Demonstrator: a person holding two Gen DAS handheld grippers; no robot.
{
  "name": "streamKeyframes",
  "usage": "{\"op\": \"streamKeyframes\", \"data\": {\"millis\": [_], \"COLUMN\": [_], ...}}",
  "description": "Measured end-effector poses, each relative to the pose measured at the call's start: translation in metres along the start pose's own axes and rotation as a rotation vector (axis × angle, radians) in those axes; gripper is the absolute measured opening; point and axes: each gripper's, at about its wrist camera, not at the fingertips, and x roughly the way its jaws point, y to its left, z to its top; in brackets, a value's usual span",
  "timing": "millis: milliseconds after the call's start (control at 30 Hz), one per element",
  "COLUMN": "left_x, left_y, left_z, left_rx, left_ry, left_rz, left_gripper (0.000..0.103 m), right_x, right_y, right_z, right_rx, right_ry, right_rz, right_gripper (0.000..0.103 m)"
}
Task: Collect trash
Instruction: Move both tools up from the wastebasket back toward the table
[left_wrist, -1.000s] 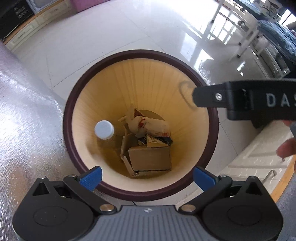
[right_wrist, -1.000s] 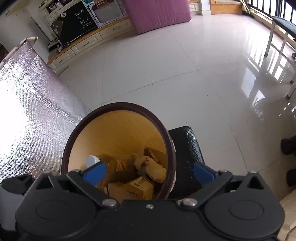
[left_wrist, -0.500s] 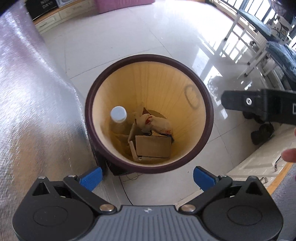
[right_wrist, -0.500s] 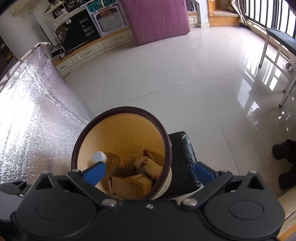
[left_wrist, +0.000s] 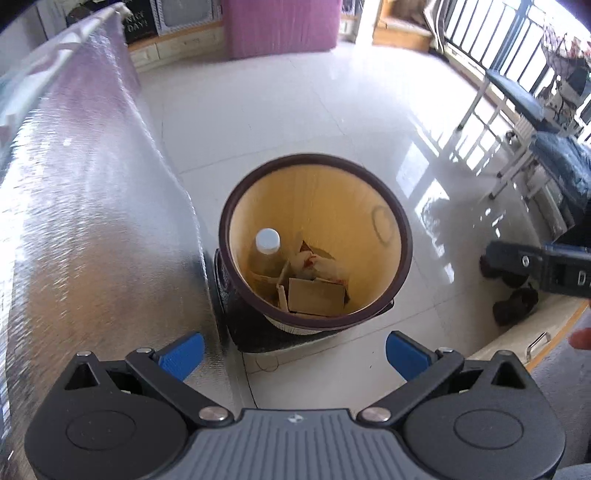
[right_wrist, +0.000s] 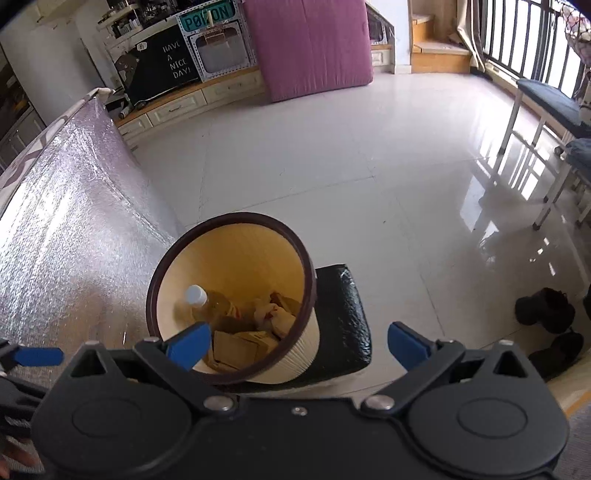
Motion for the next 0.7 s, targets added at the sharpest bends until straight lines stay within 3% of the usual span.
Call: {"op": "streamKeyframes", "data": {"millis": [333,700], "left_x": [-0.050,-0.098], "left_y": [0.014,0.006], "left_z": [-0.025,-0.052], "left_rx": [-0.118,-0.110], "left_ry": [-0.105,-0.223], "left_rz": [0.003,-0.022], "left_gripper": [0.103,0.103], "right_x": [-0.051,-0.101], "right_y": [-0.002,-0.003], "right_z": [-0.023,-0.047], "right_rx": [-0.026,-0.050], "right_ry": [-0.072,-0.169], "right_rz": [0.021,0.038], "right_gripper": [0.103,0.103]}}
